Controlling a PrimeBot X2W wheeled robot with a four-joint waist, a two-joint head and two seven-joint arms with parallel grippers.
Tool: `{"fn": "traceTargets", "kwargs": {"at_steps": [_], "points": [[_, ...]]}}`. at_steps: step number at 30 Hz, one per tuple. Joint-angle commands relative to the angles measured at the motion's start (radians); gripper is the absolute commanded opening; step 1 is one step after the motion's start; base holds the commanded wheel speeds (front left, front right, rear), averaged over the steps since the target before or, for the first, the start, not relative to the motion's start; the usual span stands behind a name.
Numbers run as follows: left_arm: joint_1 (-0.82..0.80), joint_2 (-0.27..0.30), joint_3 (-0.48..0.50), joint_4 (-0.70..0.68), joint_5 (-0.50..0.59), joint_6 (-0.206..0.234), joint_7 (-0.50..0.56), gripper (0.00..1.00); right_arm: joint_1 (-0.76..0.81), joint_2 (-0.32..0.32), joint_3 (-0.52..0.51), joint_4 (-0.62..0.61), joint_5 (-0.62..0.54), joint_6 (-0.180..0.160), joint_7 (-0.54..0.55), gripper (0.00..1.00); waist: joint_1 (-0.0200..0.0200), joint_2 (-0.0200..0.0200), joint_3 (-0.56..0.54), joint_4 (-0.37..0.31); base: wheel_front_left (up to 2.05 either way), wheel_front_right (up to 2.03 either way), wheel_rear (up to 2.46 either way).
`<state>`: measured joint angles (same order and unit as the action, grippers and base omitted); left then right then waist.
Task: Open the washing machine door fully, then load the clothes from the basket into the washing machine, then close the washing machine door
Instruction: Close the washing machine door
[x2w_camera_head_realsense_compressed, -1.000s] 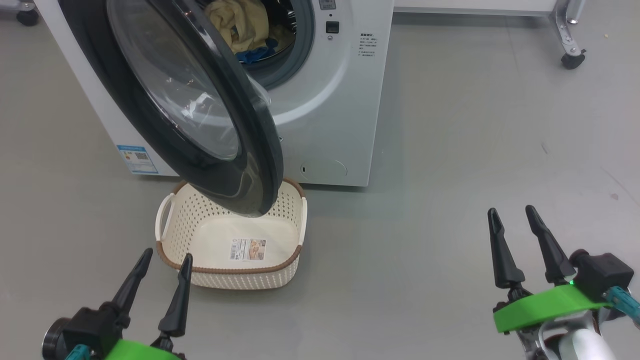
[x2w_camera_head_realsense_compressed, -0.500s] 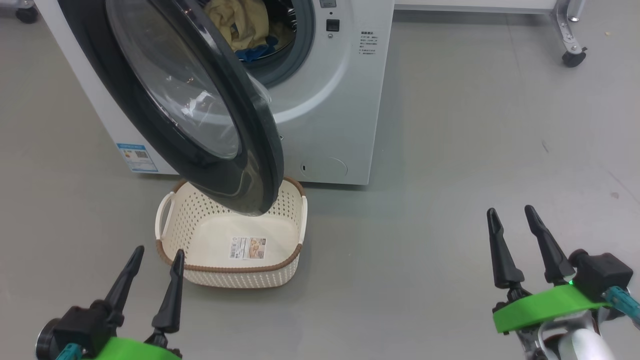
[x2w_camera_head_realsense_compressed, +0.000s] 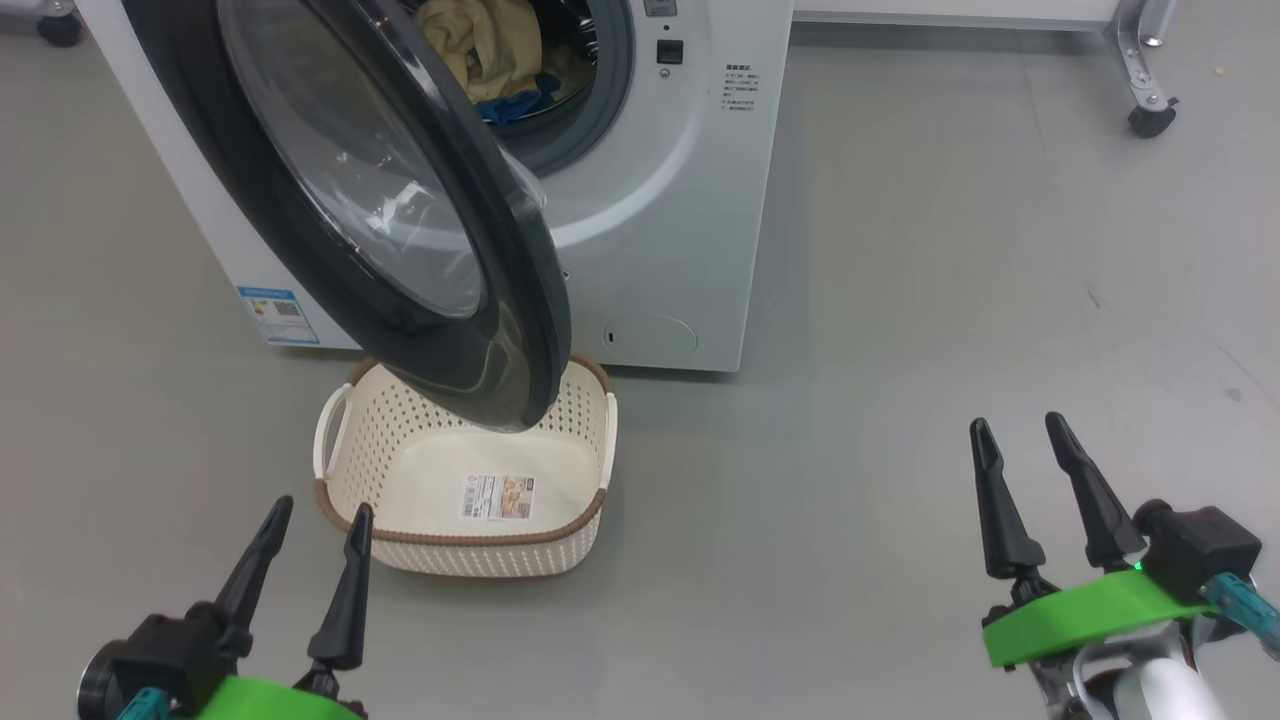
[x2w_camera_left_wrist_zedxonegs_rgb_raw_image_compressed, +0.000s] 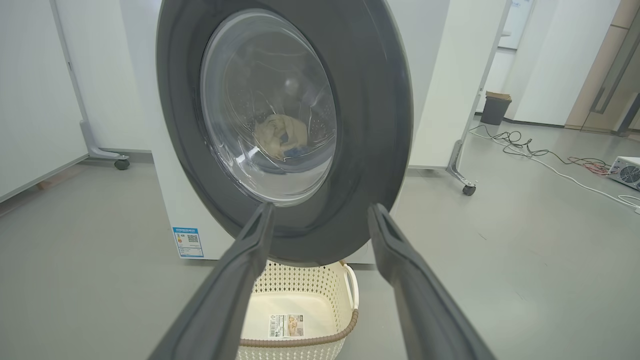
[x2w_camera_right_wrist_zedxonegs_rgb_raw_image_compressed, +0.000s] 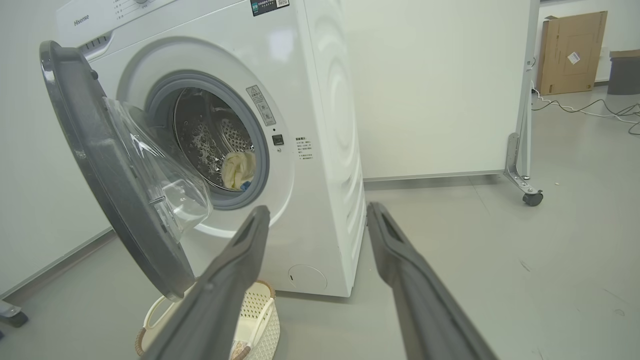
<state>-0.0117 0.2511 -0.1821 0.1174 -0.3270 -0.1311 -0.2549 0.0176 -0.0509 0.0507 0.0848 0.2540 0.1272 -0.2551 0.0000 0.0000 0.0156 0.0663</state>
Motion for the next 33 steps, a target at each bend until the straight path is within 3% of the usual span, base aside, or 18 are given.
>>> {"fn": "traceTargets", "kwargs": {"at_steps": [1, 30, 31, 32, 33], "points": [[-0.026, 0.016, 0.035, -0.028, -0.005, 0.000, -0.007, 1.00, -0.029, -0.002, 0.022, -0.031, -0.006, 0.003, -0.007, 1.00, 0.0000, 0.0000, -0.001, 0.000, 0.00, 0.00, 0.00], [-0.029, 0.016, 0.030, -0.027, -0.003, 0.000, -0.007, 1.00, -0.034, -0.001, 0.025, -0.028, -0.003, 0.003, -0.007, 1.00, 0.0000, 0.0000, 0.004, 0.004, 0.00, 0.00, 0.00], [-0.030, 0.015, 0.029, -0.027, -0.003, 0.000, -0.007, 1.00, -0.035, -0.001, 0.025, -0.028, -0.002, 0.003, -0.007, 0.39, 0.0000, 0.0000, 0.004, 0.005, 0.00, 0.00, 0.00], [-0.031, 0.015, 0.027, -0.027, -0.003, 0.000, -0.007, 1.00, -0.038, -0.001, 0.026, -0.033, -0.001, 0.003, -0.007, 0.03, 0.0000, 0.0000, 0.006, 0.007, 0.00, 0.00, 0.00], [-0.033, 0.015, 0.024, -0.027, -0.003, 0.000, -0.007, 1.00, -0.040, -0.001, 0.025, -0.037, 0.001, 0.003, -0.007, 0.00, 0.0000, 0.0000, 0.008, 0.010, 0.00, 0.00, 0.00]]}}
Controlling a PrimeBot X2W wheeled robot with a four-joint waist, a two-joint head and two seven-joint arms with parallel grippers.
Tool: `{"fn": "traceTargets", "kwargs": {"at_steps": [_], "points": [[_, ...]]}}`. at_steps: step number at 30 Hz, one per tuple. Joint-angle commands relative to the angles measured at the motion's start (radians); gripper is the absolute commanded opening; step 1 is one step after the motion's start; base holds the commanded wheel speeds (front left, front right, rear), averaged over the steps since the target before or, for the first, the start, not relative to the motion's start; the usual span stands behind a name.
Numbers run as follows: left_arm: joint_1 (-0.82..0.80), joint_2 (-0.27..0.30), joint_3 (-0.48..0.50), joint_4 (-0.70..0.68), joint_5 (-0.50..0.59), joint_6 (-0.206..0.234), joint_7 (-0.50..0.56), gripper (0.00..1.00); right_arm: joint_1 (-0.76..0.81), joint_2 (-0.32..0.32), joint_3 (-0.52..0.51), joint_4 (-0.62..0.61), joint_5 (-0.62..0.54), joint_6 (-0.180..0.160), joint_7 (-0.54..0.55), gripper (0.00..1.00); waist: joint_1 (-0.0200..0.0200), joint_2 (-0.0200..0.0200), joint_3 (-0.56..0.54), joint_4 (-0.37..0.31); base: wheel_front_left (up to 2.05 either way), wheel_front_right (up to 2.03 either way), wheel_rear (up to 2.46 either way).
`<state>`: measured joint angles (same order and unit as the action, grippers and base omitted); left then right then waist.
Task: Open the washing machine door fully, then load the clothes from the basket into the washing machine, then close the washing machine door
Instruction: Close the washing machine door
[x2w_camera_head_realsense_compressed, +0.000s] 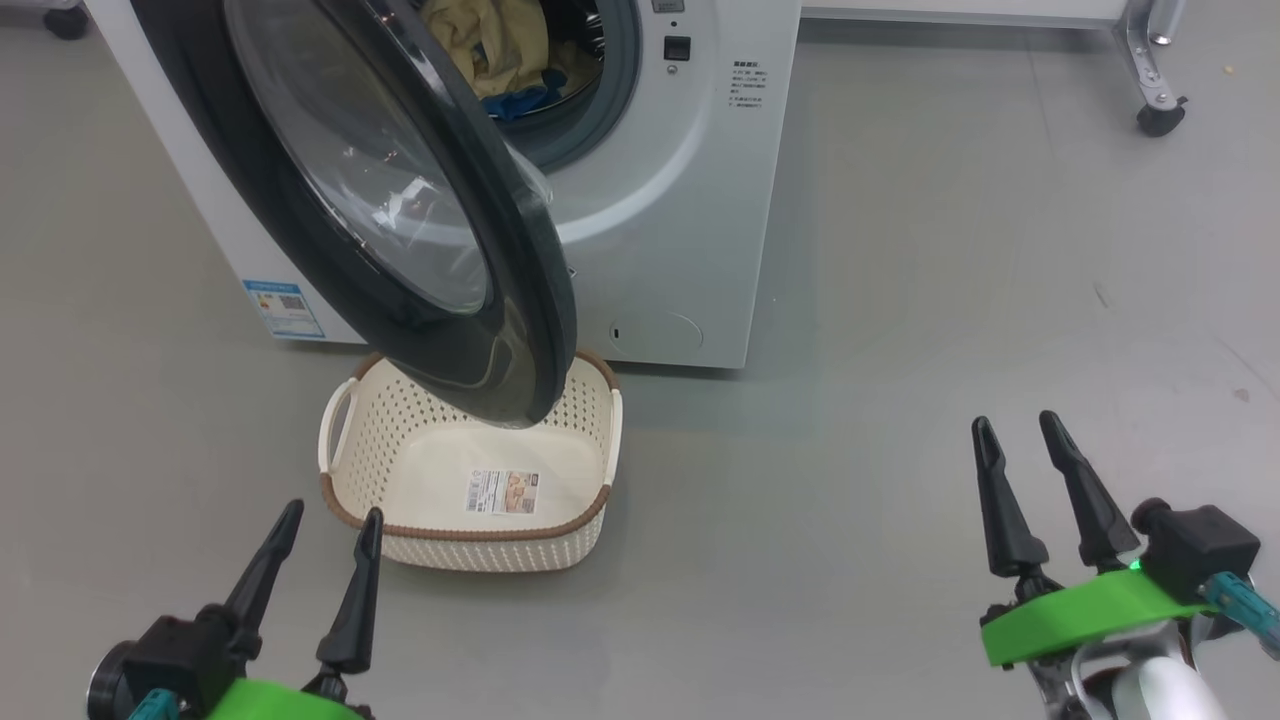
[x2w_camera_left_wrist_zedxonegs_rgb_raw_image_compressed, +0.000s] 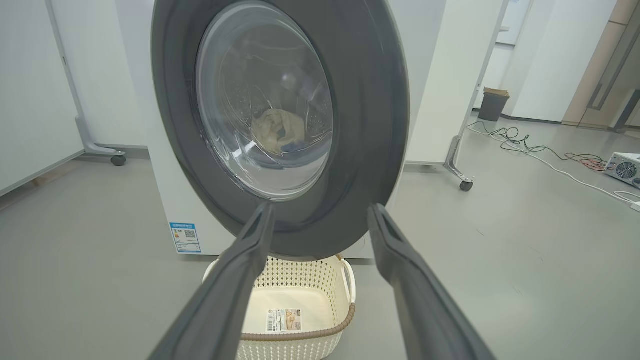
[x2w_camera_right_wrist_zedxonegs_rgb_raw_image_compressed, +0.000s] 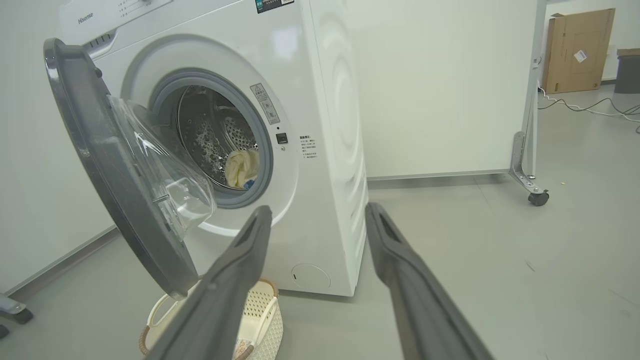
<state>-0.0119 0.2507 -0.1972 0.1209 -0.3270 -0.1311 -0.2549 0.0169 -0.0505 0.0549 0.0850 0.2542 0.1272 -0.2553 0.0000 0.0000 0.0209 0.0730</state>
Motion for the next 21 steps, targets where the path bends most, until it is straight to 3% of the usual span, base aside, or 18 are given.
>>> {"fn": "traceTargets", "kwargs": {"at_steps": [1, 10, 21], "points": [[-0.035, 0.016, 0.037, -0.030, -0.004, 0.000, -0.007, 1.00, -0.041, -0.001, 0.021, -0.042, 0.001, 0.003, -0.006, 0.00, 0.0000, 0.0000, 0.004, 0.005, 0.00, 0.00, 0.00], [-0.070, 0.015, 0.012, -0.033, -0.008, 0.000, -0.007, 1.00, -0.116, -0.015, 0.041, -0.109, -0.032, 0.003, -0.006, 0.00, 0.0000, 0.0000, 0.065, 0.038, 0.00, 0.00, 0.00], [-0.176, -0.017, -0.052, -0.022, -0.016, 0.000, -0.007, 1.00, -0.429, -0.124, 0.318, -0.110, -0.038, 0.003, -0.006, 0.00, 0.0000, 0.0000, 0.199, 0.137, 0.00, 0.00, 0.00]]}}
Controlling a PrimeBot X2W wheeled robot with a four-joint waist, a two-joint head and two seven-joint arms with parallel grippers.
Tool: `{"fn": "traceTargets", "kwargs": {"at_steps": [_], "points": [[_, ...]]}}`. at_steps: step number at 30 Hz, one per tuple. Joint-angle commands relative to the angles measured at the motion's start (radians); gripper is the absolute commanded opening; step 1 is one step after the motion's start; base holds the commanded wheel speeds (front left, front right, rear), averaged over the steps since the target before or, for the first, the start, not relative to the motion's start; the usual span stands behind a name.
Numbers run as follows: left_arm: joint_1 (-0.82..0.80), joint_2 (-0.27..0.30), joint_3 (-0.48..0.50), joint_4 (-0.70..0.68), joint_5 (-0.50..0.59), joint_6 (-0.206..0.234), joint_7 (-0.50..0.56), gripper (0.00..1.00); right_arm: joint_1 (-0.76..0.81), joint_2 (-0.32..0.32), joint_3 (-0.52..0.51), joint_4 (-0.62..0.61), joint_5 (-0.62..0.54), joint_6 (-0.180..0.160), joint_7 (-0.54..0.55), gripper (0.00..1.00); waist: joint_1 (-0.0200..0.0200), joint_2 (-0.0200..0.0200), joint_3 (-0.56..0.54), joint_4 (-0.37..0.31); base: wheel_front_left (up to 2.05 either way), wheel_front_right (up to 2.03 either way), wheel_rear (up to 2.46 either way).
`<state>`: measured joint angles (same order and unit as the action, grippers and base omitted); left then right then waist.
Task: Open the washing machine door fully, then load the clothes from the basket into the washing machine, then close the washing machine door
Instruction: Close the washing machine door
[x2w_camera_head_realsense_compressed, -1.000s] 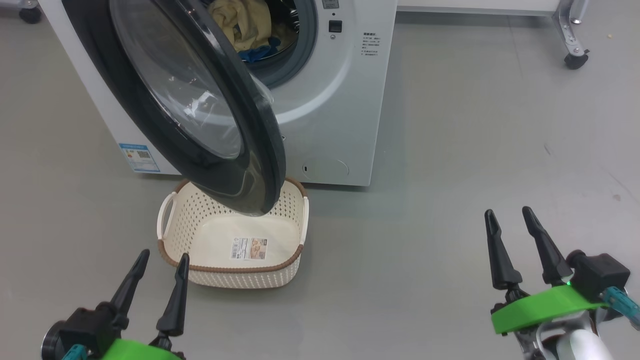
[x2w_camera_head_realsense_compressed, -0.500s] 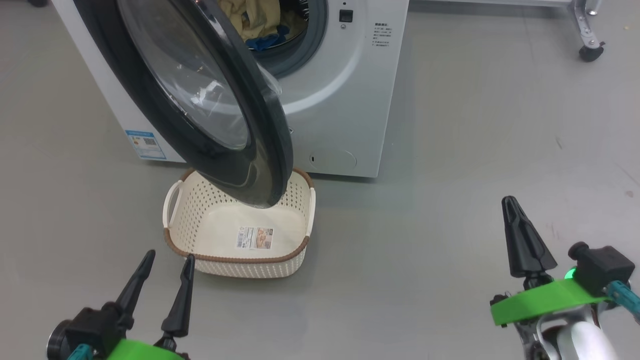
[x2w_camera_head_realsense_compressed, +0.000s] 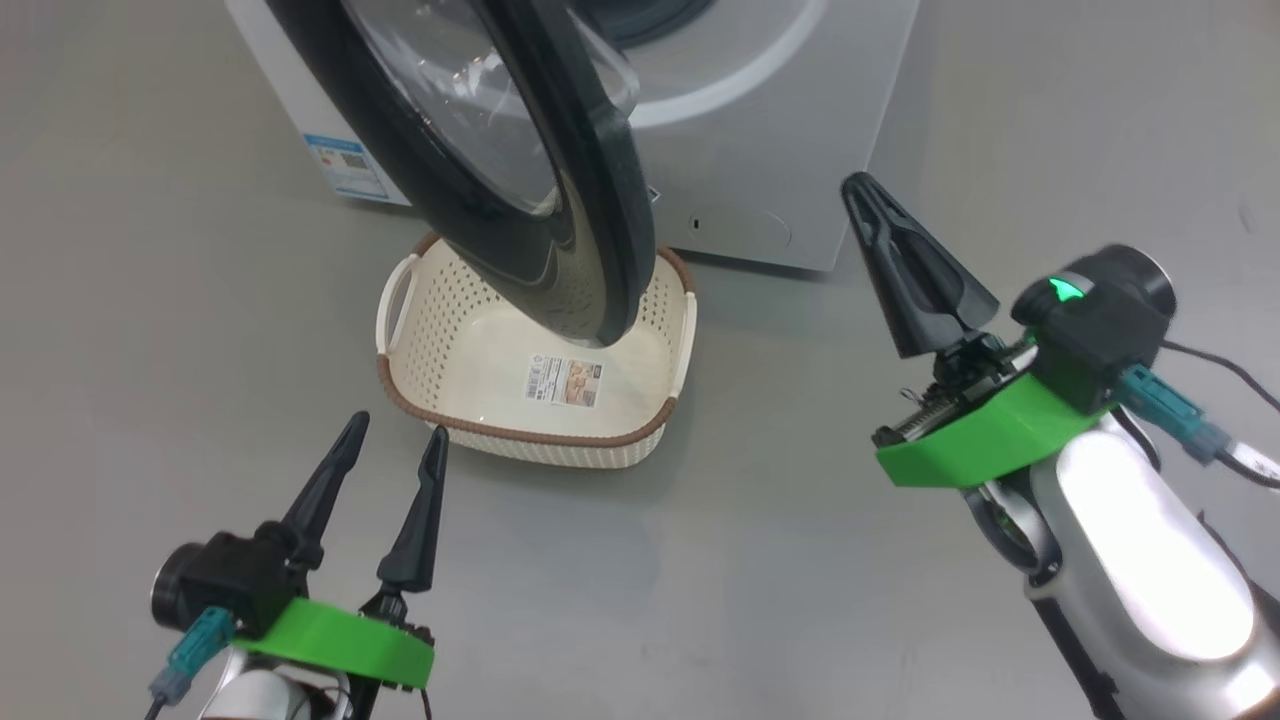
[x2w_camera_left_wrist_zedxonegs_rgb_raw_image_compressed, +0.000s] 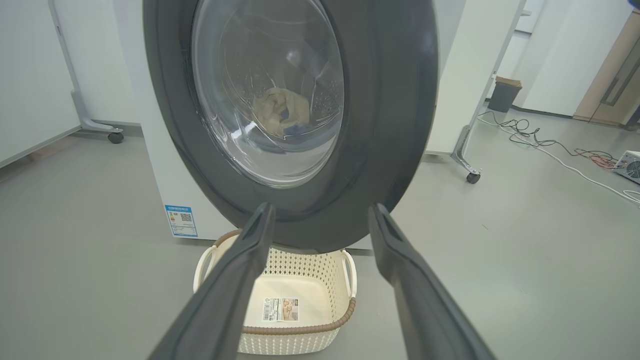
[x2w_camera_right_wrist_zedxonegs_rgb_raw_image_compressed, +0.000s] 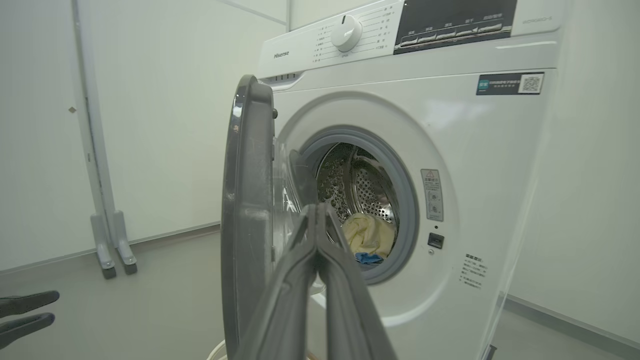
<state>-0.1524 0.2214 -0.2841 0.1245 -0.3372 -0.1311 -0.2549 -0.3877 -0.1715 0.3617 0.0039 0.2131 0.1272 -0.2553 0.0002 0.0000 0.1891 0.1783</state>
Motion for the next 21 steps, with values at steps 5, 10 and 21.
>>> {"fn": "traceTargets", "kwargs": {"at_steps": [5, 10, 21], "points": [[-0.083, -0.008, 0.013, -0.018, -0.012, 0.000, -0.007, 1.00, -0.165, -0.020, 0.163, 0.000, 0.042, 0.003, -0.006, 0.00, -0.0002, 0.0000, 0.080, 0.090, 0.00, 0.00, 0.00], [-0.107, -0.025, -0.001, -0.008, -0.016, 0.000, -0.007, 1.00, -0.244, -0.016, 0.316, 0.041, 0.106, 0.003, -0.006, 0.00, -0.0002, 0.0000, 0.105, 0.145, 0.00, 0.00, 0.00], [-0.113, -0.044, -0.002, -0.004, -0.024, 0.000, -0.007, 1.00, -0.266, 0.001, 0.377, 0.198, 0.159, 0.003, -0.006, 0.00, -0.0002, 0.0000, 0.124, 0.210, 0.00, 0.00, 0.00]]}}
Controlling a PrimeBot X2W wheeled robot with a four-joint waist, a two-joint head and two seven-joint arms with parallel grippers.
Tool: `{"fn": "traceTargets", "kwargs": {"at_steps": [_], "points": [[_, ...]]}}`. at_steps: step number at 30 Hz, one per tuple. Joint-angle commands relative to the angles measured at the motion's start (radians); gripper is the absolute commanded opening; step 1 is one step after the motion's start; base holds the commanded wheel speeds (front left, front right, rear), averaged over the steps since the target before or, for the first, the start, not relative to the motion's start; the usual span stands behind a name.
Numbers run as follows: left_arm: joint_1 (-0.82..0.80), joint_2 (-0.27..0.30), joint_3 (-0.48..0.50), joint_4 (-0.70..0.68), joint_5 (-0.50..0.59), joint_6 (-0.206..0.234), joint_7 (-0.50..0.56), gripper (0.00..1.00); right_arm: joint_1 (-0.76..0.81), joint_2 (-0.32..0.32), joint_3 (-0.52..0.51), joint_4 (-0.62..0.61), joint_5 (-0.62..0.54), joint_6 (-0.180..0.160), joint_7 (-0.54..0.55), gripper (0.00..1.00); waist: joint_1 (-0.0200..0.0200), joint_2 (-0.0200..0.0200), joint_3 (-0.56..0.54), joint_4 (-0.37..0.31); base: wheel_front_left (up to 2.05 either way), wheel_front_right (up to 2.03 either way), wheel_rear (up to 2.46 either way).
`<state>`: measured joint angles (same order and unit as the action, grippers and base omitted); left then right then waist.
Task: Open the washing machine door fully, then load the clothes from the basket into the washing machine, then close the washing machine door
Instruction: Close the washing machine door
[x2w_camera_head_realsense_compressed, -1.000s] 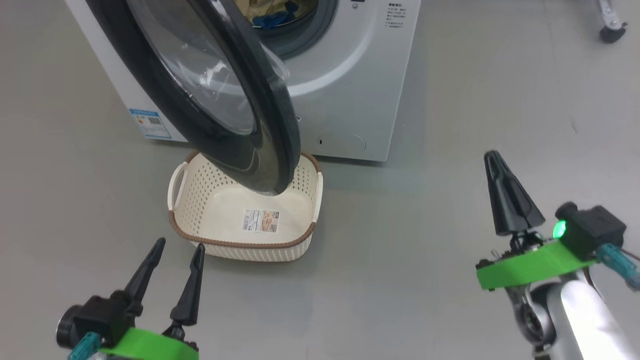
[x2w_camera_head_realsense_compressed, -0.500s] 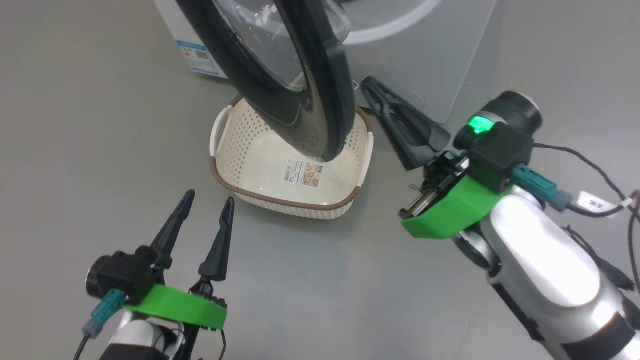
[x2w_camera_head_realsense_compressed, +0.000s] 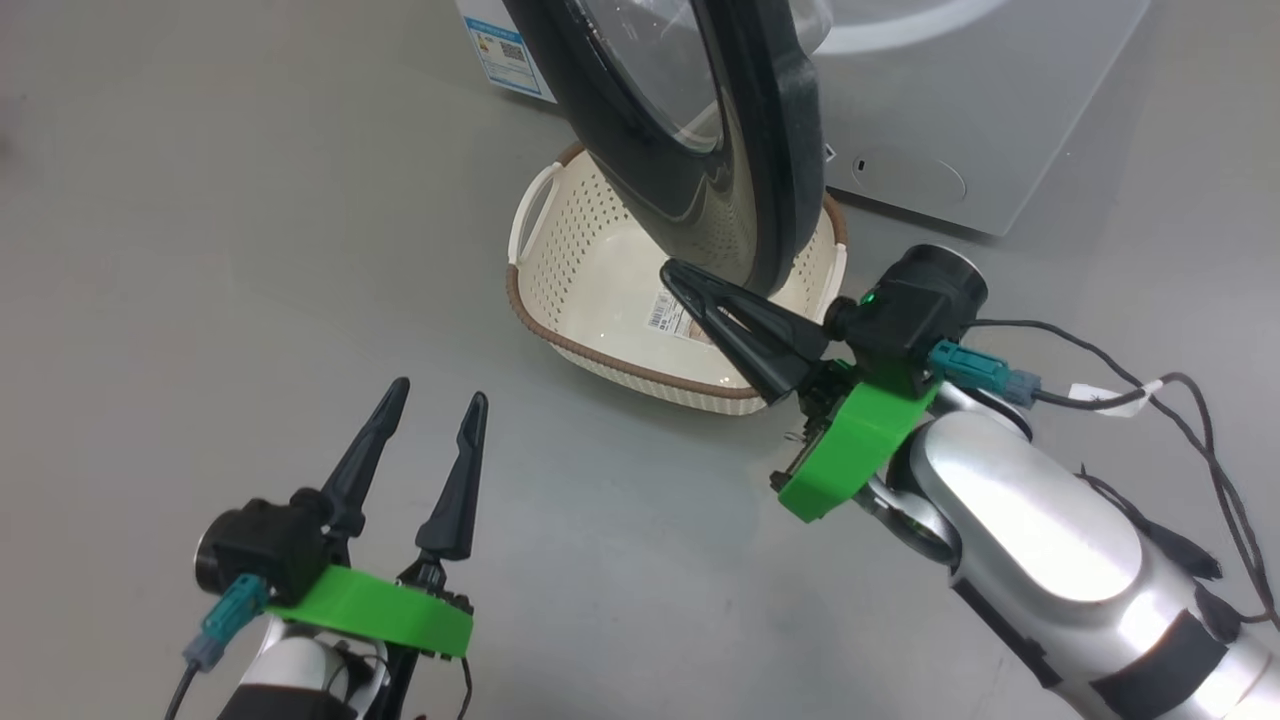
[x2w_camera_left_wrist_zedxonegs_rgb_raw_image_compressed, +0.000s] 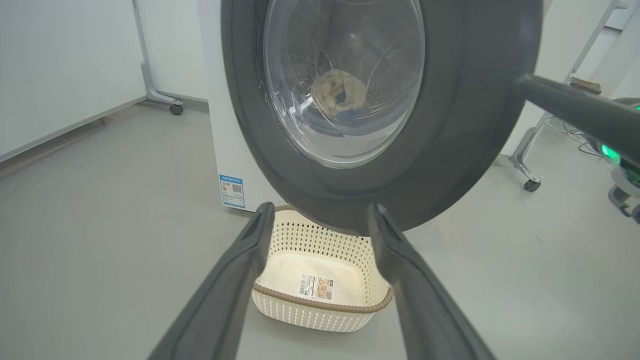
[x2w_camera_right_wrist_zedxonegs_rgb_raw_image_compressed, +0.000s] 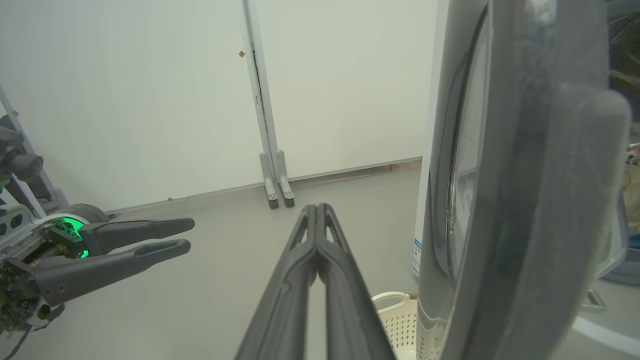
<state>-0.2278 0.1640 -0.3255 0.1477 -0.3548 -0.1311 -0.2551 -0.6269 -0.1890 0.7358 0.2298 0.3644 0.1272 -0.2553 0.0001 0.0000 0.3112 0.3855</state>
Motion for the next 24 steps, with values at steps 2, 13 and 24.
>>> {"fn": "traceTargets", "kwargs": {"at_steps": [2, 13, 24], "points": [[-0.038, 0.012, 0.038, -0.026, -0.006, 0.000, -0.007, 1.00, -0.034, 0.016, 0.003, -0.002, 0.011, 0.003, -0.006, 0.00, -0.0001, 0.0000, 0.005, 0.008, 0.00, 0.00, 0.00], [-0.050, 0.006, 0.034, -0.024, 0.000, 0.000, -0.007, 1.00, -0.037, 0.023, -0.106, 0.097, -0.013, 0.003, -0.006, 0.00, -0.0001, 0.0000, 0.031, 0.017, 0.00, 0.00, 0.00], [-0.060, -0.003, 0.034, -0.031, -0.002, 0.000, -0.007, 1.00, -0.056, 0.010, -0.232, 0.137, -0.061, 0.003, -0.006, 0.00, -0.0001, 0.0000, 0.059, 0.036, 0.00, 0.00, 0.00]]}}
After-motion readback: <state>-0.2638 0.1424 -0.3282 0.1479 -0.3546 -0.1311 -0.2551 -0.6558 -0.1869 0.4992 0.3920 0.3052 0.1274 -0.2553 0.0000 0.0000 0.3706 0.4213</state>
